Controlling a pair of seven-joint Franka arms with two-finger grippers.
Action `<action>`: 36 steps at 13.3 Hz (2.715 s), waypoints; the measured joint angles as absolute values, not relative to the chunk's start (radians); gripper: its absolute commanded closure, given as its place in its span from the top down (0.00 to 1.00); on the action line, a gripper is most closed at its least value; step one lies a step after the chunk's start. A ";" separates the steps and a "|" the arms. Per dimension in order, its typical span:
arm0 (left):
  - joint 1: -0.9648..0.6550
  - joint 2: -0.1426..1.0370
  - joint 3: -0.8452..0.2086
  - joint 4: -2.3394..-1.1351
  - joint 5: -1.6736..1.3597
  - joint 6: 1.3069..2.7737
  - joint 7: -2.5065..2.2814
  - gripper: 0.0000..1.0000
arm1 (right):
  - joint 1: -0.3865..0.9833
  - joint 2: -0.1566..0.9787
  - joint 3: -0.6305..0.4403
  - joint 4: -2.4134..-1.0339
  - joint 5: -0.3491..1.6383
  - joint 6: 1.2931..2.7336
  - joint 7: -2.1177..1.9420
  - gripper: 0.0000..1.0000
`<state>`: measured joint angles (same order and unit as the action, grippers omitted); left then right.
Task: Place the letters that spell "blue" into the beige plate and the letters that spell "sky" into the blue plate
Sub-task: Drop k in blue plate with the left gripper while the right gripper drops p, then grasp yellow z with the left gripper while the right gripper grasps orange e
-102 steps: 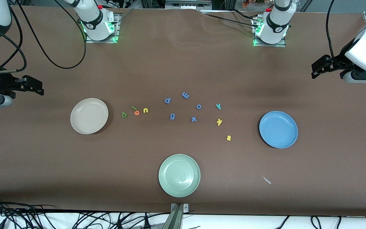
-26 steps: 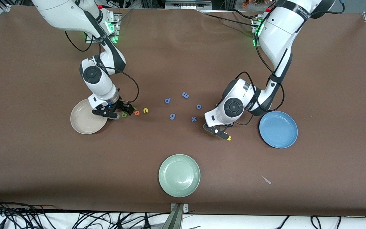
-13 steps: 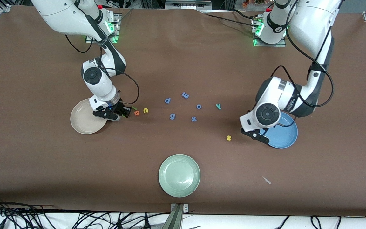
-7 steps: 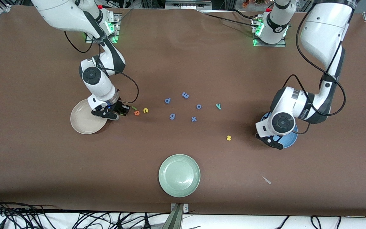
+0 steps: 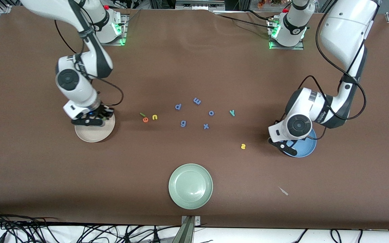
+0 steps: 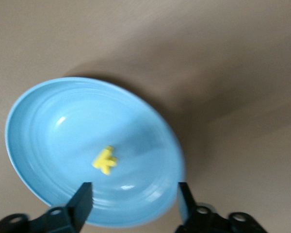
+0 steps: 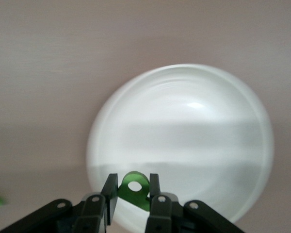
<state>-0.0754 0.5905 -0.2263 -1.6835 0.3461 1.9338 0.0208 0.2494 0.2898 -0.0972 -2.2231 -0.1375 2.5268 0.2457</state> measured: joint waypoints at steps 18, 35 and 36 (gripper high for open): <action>-0.157 0.822 -0.339 -1.460 0.272 2.201 -0.387 0.81 | 0.311 0.425 0.164 -2.126 -0.134 2.627 0.872 0.74; -0.118 0.815 -0.333 -1.419 0.272 2.074 -0.394 0.09 | 0.315 0.524 0.159 -2.126 -0.137 2.745 0.872 0.30; -0.115 0.782 -0.333 -1.416 0.272 1.994 -0.378 0.09 | 0.316 0.523 0.159 -2.128 -0.137 2.745 0.872 0.23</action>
<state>-0.1146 0.7821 -0.3332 -1.4160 0.2725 1.9940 -0.3777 0.3157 0.5232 0.1587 -2.1275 -0.1366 2.7454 0.8717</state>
